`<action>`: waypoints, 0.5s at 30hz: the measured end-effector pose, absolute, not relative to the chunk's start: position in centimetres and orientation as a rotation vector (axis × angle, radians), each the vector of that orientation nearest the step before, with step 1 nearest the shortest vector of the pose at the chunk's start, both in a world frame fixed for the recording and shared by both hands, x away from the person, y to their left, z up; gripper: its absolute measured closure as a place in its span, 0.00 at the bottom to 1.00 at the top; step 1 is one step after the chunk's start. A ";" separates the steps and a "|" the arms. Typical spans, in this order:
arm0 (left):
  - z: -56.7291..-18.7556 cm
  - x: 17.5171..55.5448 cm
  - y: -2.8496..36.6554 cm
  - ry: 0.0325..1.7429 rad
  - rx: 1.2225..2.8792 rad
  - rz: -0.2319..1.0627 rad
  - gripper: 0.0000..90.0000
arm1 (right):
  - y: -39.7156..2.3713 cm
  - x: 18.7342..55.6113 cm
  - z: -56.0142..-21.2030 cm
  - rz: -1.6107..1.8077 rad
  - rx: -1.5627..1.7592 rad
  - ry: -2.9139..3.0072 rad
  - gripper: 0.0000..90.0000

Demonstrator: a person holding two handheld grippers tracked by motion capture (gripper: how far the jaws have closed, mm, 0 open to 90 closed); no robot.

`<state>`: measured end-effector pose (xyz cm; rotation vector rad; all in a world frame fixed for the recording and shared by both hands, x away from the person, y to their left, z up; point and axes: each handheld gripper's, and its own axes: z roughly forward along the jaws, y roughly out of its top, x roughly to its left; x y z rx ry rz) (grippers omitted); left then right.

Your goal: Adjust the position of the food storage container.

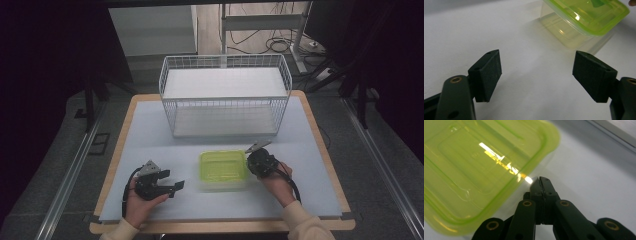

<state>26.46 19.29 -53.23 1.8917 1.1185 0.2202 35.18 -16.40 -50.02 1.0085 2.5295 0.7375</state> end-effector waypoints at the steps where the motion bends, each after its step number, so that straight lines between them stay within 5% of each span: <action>1: -53.2 26.5 19.3 1.119 1.886 0.217 0.26 | -16.9 35.2 -49.8 0.754 1.022 2.522 1.00; 8: -53.0 26.6 19.4 1.129 1.854 0.185 0.25 | -20.2 35.0 -48.5 0.858 1.092 2.455 1.00; 15: -52.4 26.5 19.8 1.149 1.822 0.186 0.25 | -24.3 33.3 -47.7 1.028 1.155 2.386 0.89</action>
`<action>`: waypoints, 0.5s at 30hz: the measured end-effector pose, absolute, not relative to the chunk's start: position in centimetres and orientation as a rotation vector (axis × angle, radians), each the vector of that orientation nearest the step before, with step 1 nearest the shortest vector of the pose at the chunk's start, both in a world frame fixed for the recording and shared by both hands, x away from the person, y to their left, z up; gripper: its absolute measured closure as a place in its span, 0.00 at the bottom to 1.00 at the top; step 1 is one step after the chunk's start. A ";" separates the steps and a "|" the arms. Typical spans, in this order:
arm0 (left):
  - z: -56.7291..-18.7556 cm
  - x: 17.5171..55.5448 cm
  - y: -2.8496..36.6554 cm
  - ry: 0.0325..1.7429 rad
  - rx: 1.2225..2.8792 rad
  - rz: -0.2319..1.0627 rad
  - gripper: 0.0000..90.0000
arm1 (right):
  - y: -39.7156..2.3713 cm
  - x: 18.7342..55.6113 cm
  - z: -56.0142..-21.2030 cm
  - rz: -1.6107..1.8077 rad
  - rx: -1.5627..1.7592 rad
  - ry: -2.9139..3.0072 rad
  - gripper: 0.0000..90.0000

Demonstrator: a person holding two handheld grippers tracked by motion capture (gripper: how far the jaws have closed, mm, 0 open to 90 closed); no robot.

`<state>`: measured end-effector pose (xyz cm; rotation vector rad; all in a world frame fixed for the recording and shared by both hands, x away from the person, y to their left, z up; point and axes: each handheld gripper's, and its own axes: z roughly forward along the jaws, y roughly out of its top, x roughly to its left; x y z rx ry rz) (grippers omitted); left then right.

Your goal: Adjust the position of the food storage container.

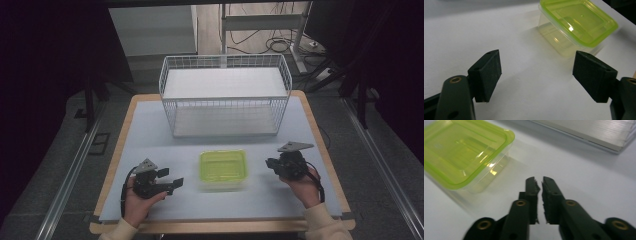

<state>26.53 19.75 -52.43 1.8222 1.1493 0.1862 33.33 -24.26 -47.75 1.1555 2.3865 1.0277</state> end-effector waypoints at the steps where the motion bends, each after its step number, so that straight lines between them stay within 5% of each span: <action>1: -52.3 26.6 19.8 1.154 1.821 0.186 0.25 | -24.8 33.2 -47.7 1.061 1.170 2.379 0.84; 7: -50.8 26.8 20.8 1.176 1.784 0.204 0.25 | -26.8 33.2 -47.5 1.244 1.297 2.273 0.40; 15: -50.1 27.6 20.4 1.180 1.778 0.136 0.25 | -27.6 33.6 -47.4 1.382 1.390 2.253 0.31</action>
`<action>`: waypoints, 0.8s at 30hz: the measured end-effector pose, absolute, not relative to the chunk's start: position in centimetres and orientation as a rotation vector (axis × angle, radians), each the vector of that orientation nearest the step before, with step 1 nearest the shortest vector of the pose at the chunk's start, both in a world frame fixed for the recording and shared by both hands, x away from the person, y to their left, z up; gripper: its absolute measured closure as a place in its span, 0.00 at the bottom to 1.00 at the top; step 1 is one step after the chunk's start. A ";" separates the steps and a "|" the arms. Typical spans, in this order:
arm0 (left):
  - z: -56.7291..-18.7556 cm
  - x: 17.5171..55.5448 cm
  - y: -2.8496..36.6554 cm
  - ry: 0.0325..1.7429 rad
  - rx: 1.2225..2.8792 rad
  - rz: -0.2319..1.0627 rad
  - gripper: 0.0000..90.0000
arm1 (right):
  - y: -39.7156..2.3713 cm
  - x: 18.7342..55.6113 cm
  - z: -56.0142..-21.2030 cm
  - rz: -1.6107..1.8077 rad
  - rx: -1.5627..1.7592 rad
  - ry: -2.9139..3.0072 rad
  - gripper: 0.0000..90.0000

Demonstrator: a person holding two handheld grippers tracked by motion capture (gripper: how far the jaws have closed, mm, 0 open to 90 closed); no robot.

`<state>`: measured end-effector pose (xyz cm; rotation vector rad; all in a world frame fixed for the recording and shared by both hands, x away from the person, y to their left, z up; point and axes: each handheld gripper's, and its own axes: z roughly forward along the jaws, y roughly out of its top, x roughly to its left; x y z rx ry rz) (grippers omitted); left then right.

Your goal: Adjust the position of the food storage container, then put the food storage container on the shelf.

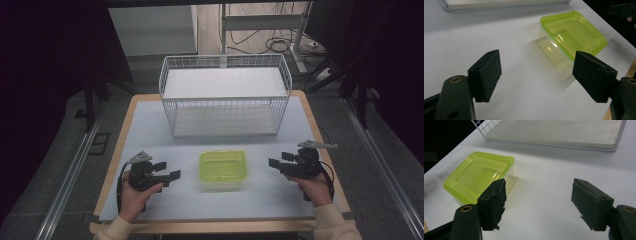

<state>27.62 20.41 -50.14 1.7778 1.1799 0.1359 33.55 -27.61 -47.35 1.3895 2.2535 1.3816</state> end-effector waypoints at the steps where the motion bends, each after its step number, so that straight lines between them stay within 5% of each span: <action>1: -50.1 27.7 20.3 1.181 1.780 0.133 0.26 | -27.6 33.6 -47.4 1.381 1.388 2.254 0.31; 24: -49.6 31.3 16.8 1.232 1.728 -0.091 0.28 | -25.1 35.0 -47.4 1.413 1.435 2.334 0.39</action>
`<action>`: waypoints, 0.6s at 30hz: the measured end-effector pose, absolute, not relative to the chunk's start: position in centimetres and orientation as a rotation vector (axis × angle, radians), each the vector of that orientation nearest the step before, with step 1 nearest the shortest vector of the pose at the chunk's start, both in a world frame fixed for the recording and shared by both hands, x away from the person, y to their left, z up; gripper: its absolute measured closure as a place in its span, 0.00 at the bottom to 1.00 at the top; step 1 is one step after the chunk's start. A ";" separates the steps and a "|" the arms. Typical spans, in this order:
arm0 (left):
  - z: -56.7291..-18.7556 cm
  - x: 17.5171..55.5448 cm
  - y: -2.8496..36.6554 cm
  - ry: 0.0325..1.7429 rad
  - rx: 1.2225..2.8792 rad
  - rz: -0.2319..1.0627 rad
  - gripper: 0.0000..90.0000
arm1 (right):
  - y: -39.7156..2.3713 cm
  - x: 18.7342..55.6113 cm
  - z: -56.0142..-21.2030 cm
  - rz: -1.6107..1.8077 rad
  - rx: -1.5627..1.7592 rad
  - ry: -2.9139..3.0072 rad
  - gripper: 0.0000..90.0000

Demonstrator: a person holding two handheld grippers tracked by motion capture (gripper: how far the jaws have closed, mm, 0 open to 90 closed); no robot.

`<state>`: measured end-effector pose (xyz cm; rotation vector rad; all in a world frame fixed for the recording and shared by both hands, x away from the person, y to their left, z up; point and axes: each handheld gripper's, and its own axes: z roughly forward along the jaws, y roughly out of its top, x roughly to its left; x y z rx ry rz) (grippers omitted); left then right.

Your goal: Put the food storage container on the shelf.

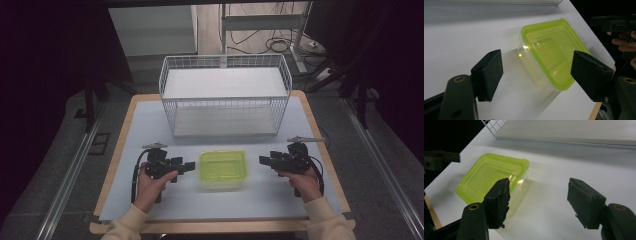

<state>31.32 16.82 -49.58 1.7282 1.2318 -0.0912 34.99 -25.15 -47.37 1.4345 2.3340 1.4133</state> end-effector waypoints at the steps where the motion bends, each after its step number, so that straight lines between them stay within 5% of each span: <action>1: -49.6 31.5 16.6 1.233 1.727 -0.100 0.28 | -24.9 35.2 -47.5 1.423 1.438 2.342 0.39; 18: -51.1 32.9 15.4 1.225 1.776 -0.156 0.29 | -22.0 35.7 -49.1 1.396 1.448 2.428 0.42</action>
